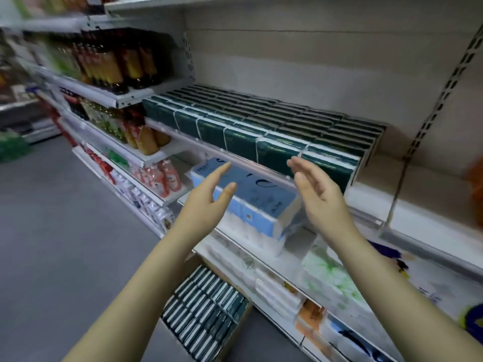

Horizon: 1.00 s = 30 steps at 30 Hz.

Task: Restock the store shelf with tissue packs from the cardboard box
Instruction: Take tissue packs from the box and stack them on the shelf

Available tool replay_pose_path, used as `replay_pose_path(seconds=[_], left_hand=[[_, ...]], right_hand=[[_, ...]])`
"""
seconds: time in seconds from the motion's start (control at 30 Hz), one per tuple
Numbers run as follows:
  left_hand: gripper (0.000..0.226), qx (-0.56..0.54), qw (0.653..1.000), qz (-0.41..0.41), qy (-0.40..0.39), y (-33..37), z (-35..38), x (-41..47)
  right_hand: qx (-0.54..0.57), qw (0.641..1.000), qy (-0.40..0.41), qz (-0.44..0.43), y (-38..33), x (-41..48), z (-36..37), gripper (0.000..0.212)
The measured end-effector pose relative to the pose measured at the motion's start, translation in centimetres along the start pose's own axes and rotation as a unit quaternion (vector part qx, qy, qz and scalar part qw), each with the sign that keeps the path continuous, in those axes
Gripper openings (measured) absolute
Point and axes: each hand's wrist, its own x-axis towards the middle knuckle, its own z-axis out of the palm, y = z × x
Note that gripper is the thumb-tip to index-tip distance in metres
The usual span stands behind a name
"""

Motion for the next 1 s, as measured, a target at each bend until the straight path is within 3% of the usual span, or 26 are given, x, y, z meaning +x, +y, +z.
replay_pose_path(seconds=[0.47,0.83,1.0], left_hand=[[0.048,-0.018,0.985,-0.162,0.064,-13.9,-5.1,-4.6],[0.047,-0.072,0.957,-0.278,0.032,-32.6,-12.4,-2.1],[0.047,-0.111,0.929,-0.352,0.020,-38.9,-13.1,-1.7]], right_hand=[[-0.026,0.972,-0.215,0.088,6.8,0.7,15.5,0.028],[-0.122,0.937,-0.255,0.205,15.7,6.6,34.0,0.029],[-0.163,0.916,-0.257,0.261,20.8,7.9,38.7,0.032]])
